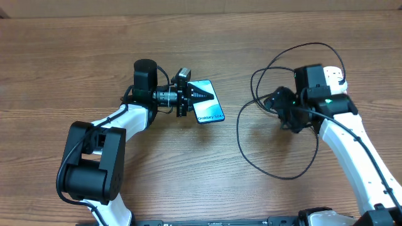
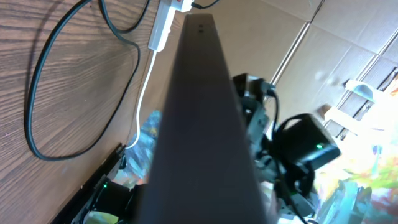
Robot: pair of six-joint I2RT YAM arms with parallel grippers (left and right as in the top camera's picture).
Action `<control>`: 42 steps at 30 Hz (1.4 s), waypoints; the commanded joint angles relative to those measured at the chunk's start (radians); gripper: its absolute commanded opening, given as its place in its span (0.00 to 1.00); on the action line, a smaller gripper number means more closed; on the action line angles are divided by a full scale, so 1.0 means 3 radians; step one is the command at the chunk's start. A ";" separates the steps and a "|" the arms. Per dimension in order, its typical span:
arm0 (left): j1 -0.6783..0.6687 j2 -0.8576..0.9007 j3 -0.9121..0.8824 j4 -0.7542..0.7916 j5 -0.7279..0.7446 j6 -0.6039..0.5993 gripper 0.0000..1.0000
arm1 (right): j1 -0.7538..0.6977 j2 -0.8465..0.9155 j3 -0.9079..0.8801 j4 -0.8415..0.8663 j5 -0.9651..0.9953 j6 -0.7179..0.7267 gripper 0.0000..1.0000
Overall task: Plug charger to phone and switch on socket
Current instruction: 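Lower the right gripper and grasp the black USB-C plug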
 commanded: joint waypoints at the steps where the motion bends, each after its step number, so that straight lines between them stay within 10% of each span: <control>1: -0.0013 0.0008 0.0084 0.0024 0.0126 0.0003 0.04 | -0.0019 0.0045 0.0281 -0.0123 0.0142 -0.0048 0.70; 42: -0.0013 0.0008 0.0084 0.0024 0.0178 0.0005 0.05 | -0.0019 0.2316 0.0852 0.0839 0.0715 0.0257 0.41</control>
